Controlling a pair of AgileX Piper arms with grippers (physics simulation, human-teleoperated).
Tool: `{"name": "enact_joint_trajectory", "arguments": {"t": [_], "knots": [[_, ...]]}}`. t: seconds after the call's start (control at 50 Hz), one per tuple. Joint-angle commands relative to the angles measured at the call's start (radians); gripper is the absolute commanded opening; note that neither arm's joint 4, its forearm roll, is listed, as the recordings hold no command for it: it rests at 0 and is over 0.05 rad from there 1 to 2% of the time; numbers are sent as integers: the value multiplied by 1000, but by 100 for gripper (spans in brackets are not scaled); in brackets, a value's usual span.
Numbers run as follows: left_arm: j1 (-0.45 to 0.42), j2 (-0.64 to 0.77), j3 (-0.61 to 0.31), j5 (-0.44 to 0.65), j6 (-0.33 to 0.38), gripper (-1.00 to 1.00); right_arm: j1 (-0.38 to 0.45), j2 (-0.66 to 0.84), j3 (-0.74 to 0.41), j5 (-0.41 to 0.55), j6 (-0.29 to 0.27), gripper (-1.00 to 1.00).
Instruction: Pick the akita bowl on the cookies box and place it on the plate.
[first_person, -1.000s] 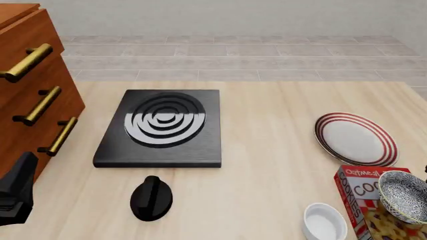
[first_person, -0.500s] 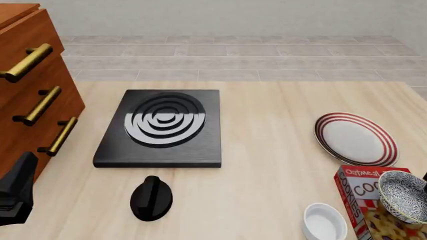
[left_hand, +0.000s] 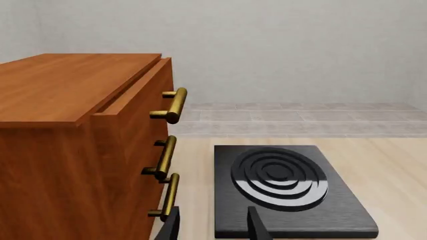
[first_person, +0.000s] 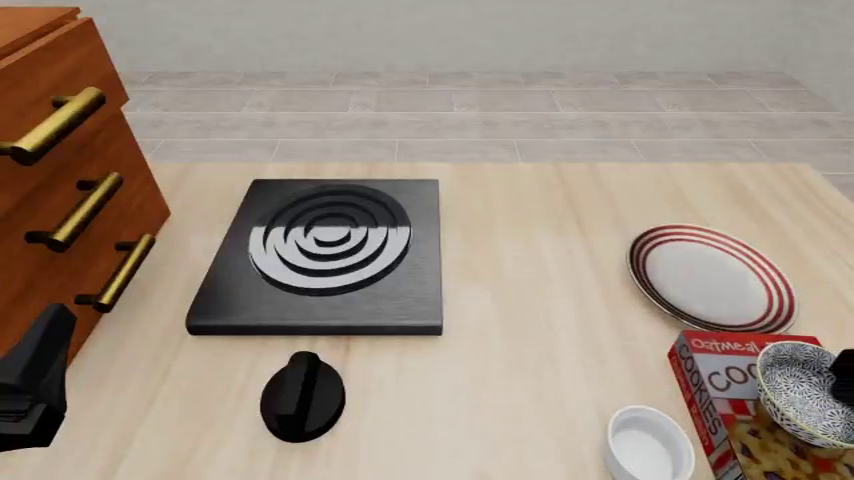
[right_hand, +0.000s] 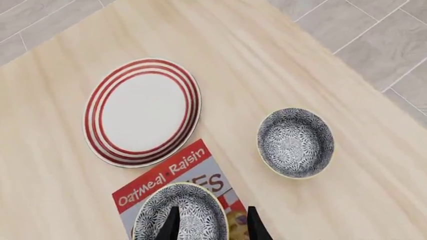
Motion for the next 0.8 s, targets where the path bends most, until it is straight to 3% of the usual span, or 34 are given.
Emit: {"name": "enact_joint_trajectory", "arguments": {"t": [0.02,0.18,0.24,0.8], "knots": [[0,0,0,0,0,100,8,13,18,-20,6,100],[0,0,0,0,0,100,17,22,31,-37,16,100],[0,0,0,0,0,100,32,32,49,-57,49,100],[0,0,0,0,0,100,26,77,89,-131,48,100]]}}
